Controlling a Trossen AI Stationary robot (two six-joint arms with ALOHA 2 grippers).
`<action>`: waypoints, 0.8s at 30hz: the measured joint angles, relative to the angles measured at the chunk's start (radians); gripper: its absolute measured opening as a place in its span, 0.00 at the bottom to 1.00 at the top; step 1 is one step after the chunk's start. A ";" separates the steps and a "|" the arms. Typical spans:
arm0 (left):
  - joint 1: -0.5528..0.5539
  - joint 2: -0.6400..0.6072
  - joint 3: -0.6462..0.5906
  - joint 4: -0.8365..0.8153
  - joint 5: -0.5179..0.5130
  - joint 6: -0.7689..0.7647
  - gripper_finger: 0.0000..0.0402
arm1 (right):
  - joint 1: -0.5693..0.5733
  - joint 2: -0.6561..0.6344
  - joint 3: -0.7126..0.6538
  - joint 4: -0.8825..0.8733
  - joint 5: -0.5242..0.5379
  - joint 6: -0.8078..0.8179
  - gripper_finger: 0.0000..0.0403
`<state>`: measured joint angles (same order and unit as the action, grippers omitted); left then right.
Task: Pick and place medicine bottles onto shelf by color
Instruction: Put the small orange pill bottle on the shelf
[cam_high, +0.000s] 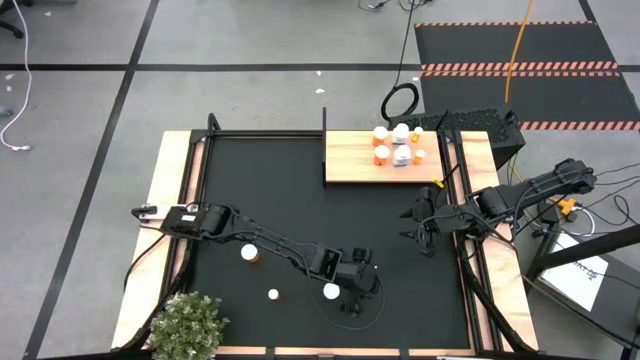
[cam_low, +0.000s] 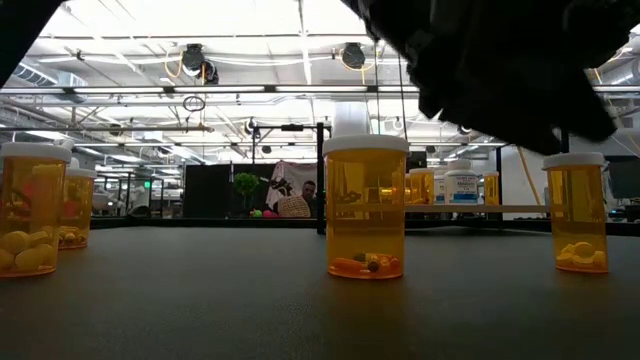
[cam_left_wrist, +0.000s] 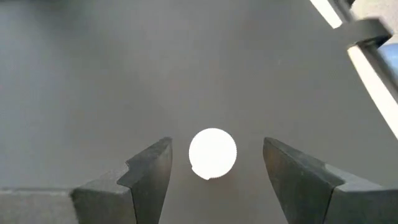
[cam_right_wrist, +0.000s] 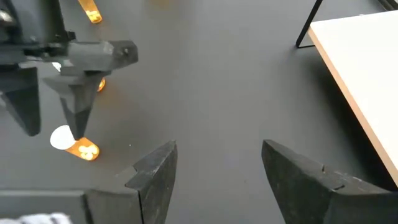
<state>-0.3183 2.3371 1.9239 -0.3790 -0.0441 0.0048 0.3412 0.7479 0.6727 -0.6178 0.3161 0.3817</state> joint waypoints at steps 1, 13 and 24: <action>0.000 0.000 -0.007 0.004 0.000 0.000 0.62 | 0.000 0.000 0.000 0.000 0.000 0.000 0.57; 0.004 0.030 -0.010 0.049 0.000 0.017 0.62 | 0.000 0.001 0.000 0.000 0.000 -0.001 0.57; 0.003 0.034 -0.010 0.055 0.000 0.043 0.55 | 0.000 0.000 0.000 0.000 0.000 -0.004 0.57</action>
<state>-0.3157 2.3711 1.9144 -0.3237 -0.0444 0.0479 0.3412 0.7483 0.6727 -0.6178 0.3164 0.3775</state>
